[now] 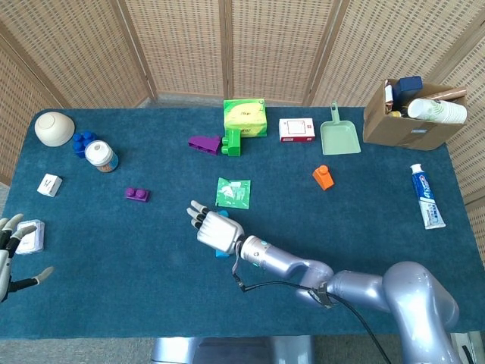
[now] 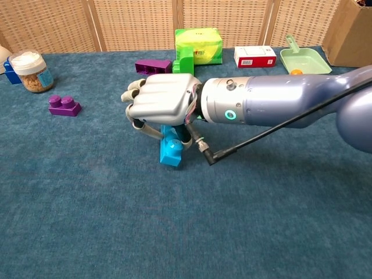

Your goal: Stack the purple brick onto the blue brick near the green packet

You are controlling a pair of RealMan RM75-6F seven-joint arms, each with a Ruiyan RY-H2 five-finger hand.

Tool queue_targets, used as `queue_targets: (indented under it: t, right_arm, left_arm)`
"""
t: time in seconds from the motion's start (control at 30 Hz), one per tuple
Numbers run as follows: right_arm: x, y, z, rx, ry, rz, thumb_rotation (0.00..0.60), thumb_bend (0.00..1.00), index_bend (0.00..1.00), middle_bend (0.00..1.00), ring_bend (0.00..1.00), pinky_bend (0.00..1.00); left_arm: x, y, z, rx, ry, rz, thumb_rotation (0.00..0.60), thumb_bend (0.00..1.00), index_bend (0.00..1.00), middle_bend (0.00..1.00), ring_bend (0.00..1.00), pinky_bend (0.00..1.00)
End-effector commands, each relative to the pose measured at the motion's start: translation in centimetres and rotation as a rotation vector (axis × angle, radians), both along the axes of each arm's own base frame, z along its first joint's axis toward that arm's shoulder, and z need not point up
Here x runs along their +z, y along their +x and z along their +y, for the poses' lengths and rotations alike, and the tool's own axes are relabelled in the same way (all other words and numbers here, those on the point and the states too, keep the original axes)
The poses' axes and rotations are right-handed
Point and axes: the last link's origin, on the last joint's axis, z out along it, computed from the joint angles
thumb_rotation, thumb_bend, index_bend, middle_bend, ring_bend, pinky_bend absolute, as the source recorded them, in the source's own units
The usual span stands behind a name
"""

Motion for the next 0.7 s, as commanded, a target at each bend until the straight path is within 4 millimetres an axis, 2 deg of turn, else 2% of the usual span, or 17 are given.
queue_targets:
  t: [0.03, 0.4, 0.63, 0.7]
  right_arm:
    - [-0.35, -0.06, -0.23, 0.002, -0.011, 0.019, 0.600, 0.06, 0.61, 0.24, 0.04, 0.02]
    - [-0.36, -0.34, -0.56, -0.007, -0.050, 0.050, 0.600, 0.06, 0.59, 0.24, 0.01, 0.02]
    - [-0.24, -0.33, -0.44, -0.019, -0.064, 0.064, 0.600, 0.06, 0.36, 0.20, 0.00, 0.01]
    - [-0.13, -0.26, -0.39, -0.020, -0.066, 0.066, 0.600, 0.06, 0.32, 0.19, 0.00, 0.01]
  left_arm:
    - [-0.01, -0.12, -0.07, 0.003, 0.000, -0.002, 0.511, 0.13, 0.22, 0.10, 0.00, 0.00]
    - [-0.28, -0.05, 0.23, -0.006, -0.007, -0.005, 0.506, 0.13, 0.22, 0.10, 0.00, 0.00]
    - [-0.18, -0.14, 0.11, -0.004, -0.003, -0.005, 0.502, 0.13, 0.22, 0.10, 0.00, 0.00]
    - [-0.14, -0.11, 0.09, -0.006, -0.001, -0.004, 0.500, 0.13, 0.22, 0.10, 0.00, 0.00]
